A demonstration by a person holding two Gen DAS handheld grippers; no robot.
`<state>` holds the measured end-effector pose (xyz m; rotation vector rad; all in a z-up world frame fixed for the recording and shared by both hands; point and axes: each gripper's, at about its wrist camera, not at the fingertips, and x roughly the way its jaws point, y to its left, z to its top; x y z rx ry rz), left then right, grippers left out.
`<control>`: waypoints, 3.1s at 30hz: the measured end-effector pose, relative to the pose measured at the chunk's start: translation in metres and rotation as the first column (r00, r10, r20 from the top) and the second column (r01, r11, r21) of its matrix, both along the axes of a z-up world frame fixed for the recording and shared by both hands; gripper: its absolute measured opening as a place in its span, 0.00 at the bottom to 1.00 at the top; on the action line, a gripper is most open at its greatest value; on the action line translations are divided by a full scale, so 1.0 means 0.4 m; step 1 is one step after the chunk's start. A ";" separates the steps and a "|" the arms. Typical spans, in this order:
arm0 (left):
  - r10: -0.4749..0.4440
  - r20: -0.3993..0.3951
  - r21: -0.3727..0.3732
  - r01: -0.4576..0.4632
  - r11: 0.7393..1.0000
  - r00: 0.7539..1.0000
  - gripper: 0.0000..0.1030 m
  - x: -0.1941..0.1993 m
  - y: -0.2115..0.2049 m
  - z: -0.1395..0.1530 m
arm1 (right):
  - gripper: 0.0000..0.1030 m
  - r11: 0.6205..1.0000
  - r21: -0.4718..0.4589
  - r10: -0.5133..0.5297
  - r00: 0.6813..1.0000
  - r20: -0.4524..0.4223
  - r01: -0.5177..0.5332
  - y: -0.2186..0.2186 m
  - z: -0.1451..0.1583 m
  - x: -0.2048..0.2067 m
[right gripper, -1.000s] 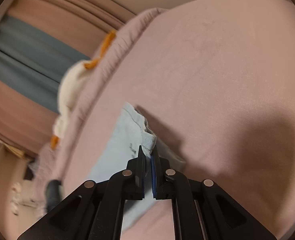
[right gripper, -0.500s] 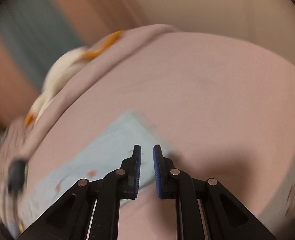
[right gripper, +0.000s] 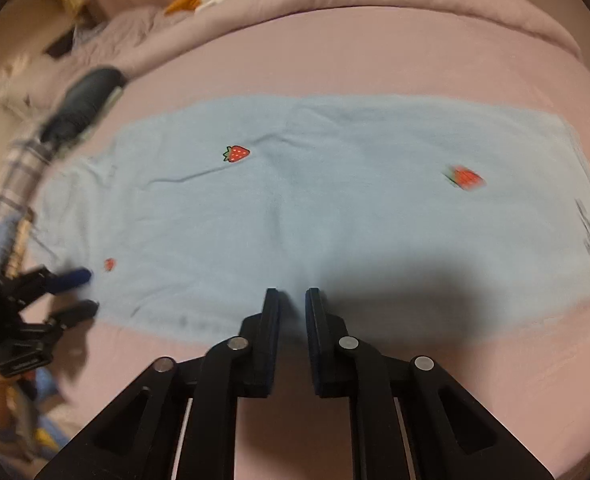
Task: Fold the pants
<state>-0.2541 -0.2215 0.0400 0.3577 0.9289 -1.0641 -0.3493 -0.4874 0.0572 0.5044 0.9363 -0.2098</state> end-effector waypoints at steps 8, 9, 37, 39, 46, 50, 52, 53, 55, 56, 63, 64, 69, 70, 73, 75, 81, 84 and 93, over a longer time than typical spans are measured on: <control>0.198 -0.036 -0.173 -0.201 0.964 0.979 0.42 0.087 0.037 0.061 | 0.12 0.990 -0.092 0.111 0.989 0.101 -0.102 0.078 0.055 0.033; 0.252 -0.017 -0.182 -0.251 0.951 0.968 0.43 0.103 0.046 0.066 | 0.12 0.988 -0.091 0.131 0.985 0.108 -0.121 0.099 0.050 0.058; 0.378 -0.608 -0.361 -0.668 0.651 0.698 0.52 0.159 0.505 -0.020 | 0.21 0.770 -0.221 0.627 0.773 0.093 -0.598 0.576 -0.013 0.265; 0.354 -0.655 -0.361 -0.688 0.630 0.667 0.52 0.164 0.501 -0.036 | 0.21 0.742 -0.241 0.658 0.749 0.082 -0.626 0.609 -0.018 0.283; 0.338 -0.690 -0.386 -0.721 0.575 0.640 0.51 0.193 0.499 -0.022 | 0.21 0.672 -0.373 0.686 0.727 -0.010 -0.640 0.677 -0.046 0.336; 0.409 -0.658 -0.383 -0.749 0.541 0.633 0.32 0.221 0.516 -0.011 | 0.11 0.686 -0.359 0.683 0.730 0.018 -0.633 0.667 -0.035 0.336; 0.423 -0.657 -0.377 -0.758 0.532 0.624 0.27 0.235 0.515 -0.017 | 0.10 0.699 -0.349 0.677 0.734 0.043 -0.624 0.661 -0.021 0.332; 0.449 -0.646 -0.355 -0.763 0.541 0.618 0.23 0.240 0.510 -0.019 | 0.10 0.700 -0.346 0.679 0.732 0.050 -0.625 0.661 -0.017 0.333; 0.483 -0.644 -0.306 -0.778 0.549 0.594 0.23 0.243 0.502 -0.028 | 0.10 0.698 -0.352 0.678 0.733 0.046 -0.623 0.666 -0.016 0.335; 0.483 -0.648 -0.307 -0.783 0.541 0.589 0.25 0.241 0.504 -0.029 | 0.10 0.701 -0.352 0.675 0.736 0.047 -0.620 0.665 -0.016 0.336; 0.401 -0.721 -0.335 -0.790 0.513 0.565 0.55 0.213 0.529 -0.036 | 0.10 0.764 -0.255 0.637 0.757 0.147 -0.593 0.626 0.017 0.345; 0.391 -0.724 -0.335 -0.785 0.520 0.568 0.56 0.208 0.523 -0.034 | 0.10 0.775 -0.235 0.627 0.761 0.165 -0.587 0.617 0.023 0.349; 0.365 -0.747 -0.317 -0.780 0.540 0.556 0.54 0.208 0.486 -0.045 | 0.10 0.803 -0.211 0.594 0.772 0.224 -0.557 0.593 0.051 0.347; 0.365 -0.749 -0.325 -0.786 0.526 0.553 0.54 0.216 0.488 -0.043 | 0.10 0.801 -0.209 0.597 0.770 0.226 -0.561 0.594 0.053 0.347; 0.402 -0.736 -0.342 -0.811 0.474 0.545 0.54 0.252 0.503 -0.038 | 0.10 0.785 -0.218 0.618 0.758 0.210 -0.580 0.608 0.046 0.338; 0.438 -0.737 -0.325 -0.838 0.439 0.515 0.31 0.283 0.520 -0.050 | 0.10 0.776 -0.224 0.629 0.752 0.200 -0.589 0.614 0.040 0.333; 0.545 -0.605 -0.365 -0.810 0.458 0.580 0.16 0.272 0.531 -0.012 | 0.10 0.756 -0.228 0.652 0.739 0.170 -0.614 0.639 0.023 0.331; 0.601 -0.558 -0.303 -0.815 0.494 0.572 0.18 0.281 0.526 -0.034 | 0.10 0.719 -0.254 0.688 0.716 0.121 -0.647 0.679 -0.005 0.331; 0.712 -0.369 -0.236 -0.801 0.551 0.598 0.51 0.215 0.557 0.032 | 0.13 0.727 -0.165 0.686 0.716 0.128 -0.667 0.651 -0.011 0.317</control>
